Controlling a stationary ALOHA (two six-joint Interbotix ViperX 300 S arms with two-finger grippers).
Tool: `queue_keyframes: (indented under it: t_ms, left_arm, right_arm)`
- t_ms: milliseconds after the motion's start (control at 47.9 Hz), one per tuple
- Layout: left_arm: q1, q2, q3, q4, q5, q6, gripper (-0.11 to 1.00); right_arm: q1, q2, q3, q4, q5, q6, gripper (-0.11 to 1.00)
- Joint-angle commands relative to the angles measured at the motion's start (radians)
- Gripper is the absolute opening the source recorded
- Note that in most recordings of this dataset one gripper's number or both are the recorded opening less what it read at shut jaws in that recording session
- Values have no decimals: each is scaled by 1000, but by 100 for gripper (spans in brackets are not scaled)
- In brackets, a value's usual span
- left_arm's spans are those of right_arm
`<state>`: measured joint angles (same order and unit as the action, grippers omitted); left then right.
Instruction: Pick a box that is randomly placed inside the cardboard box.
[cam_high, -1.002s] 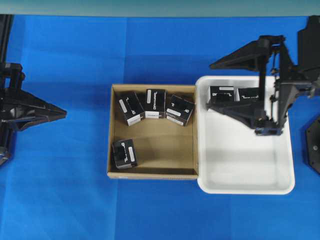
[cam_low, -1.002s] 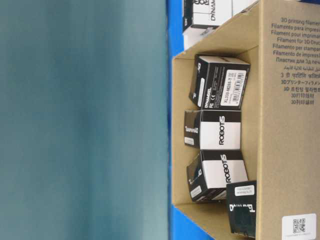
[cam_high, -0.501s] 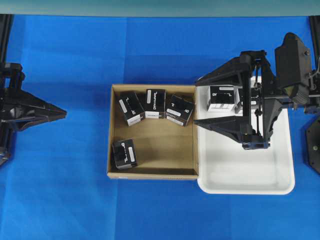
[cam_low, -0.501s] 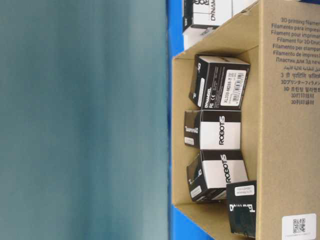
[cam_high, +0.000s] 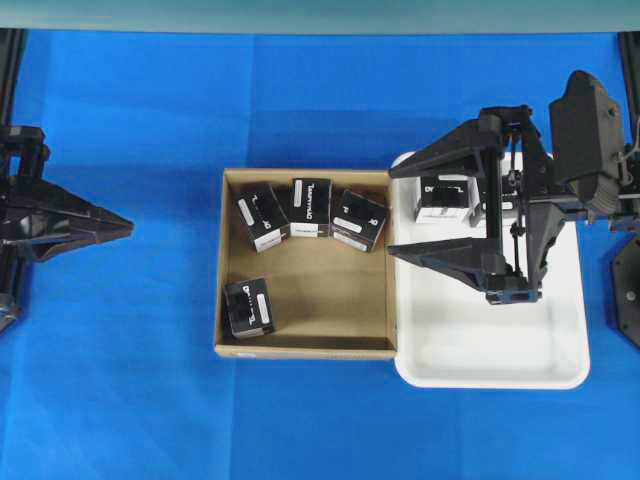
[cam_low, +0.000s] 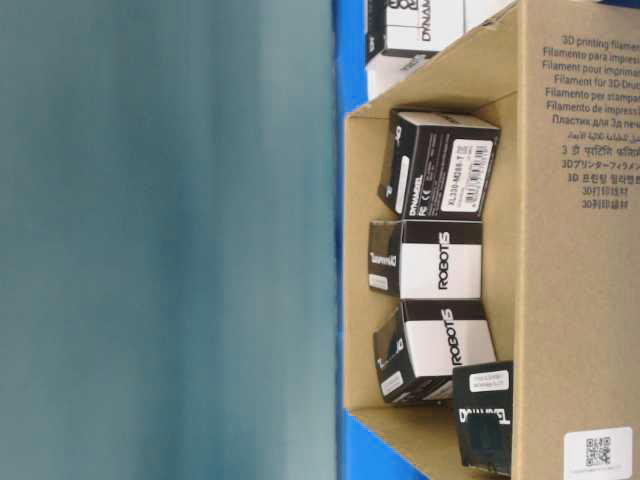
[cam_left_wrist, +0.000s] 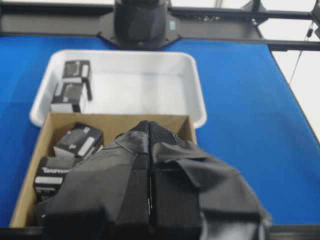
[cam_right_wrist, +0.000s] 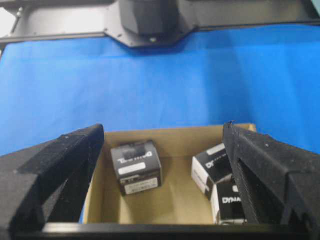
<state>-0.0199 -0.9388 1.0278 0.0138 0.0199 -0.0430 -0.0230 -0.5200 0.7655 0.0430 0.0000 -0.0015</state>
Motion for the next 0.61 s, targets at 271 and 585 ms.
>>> queue_keyframes:
  t_ms: [271, 585]
  left_arm:
    - [2, 9, -23, 3, -5, 0, -6]
    - [-9, 5, -25, 2, -6, -2, -6]
  right_arm:
    - [20, -2, -12, 5, 23, 0, 99]
    - [11, -8, -9, 2, 67, -2, 99]
